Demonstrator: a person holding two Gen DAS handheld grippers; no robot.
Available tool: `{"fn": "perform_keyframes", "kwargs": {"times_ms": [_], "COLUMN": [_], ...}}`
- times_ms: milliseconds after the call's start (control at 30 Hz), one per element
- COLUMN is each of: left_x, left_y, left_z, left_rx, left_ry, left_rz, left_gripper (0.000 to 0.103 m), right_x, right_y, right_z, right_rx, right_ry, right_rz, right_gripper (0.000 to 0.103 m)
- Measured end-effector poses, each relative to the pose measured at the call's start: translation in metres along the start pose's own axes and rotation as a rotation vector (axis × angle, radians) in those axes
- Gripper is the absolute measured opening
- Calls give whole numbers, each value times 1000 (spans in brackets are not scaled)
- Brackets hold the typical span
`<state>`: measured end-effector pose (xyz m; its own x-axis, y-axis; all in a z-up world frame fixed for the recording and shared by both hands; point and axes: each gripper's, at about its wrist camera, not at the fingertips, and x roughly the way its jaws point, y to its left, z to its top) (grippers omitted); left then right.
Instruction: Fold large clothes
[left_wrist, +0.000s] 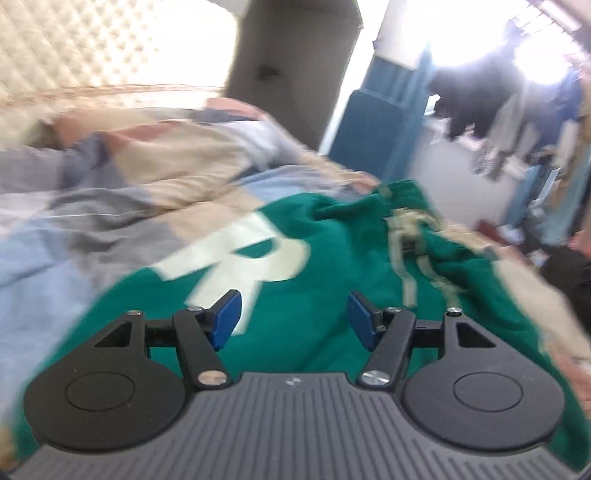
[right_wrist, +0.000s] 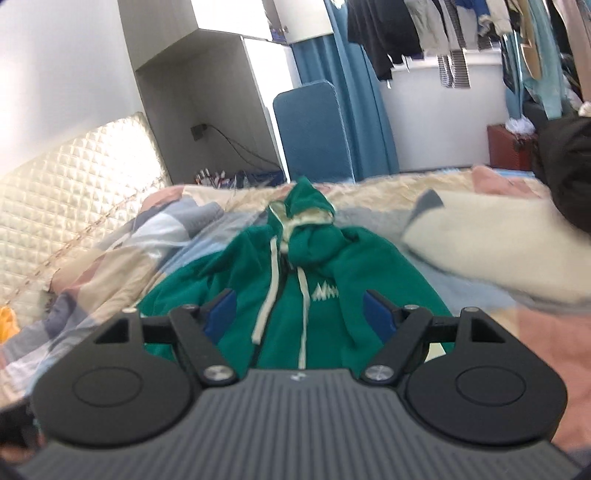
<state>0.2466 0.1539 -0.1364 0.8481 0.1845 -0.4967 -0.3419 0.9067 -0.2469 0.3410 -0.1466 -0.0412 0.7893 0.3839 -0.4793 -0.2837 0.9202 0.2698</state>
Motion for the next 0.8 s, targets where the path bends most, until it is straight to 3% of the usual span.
{"fn": "perform_keyframes", "kwargs": {"times_ms": [233, 333, 467, 567, 667, 800], "left_x": [-18, -19, -9, -1, 6, 13], "left_y": [26, 31, 32, 35, 43, 54], "left_z": [-3, -5, -5, -6, -7, -7], "left_rx": [-46, -53, -63, -102, -149, -215], "left_ry": [27, 37, 61, 93, 114, 128], "left_rz": [119, 142, 166, 143, 151, 158], "left_gripper": [68, 68, 68, 68, 68, 68], "right_x": [-34, -38, -35, -31, -28, -23], "right_y": [-23, -36, -54, -63, -70, -76], "right_z": [-37, -54, -63, -64, -66, -67], "right_rx": [-32, -59, 0, 33, 78, 103], "right_ry": [49, 78, 129, 142, 147, 170], "right_rz": [-55, -100, -104, -87, -89, -99], "right_gripper": [77, 77, 77, 86, 103, 103]}}
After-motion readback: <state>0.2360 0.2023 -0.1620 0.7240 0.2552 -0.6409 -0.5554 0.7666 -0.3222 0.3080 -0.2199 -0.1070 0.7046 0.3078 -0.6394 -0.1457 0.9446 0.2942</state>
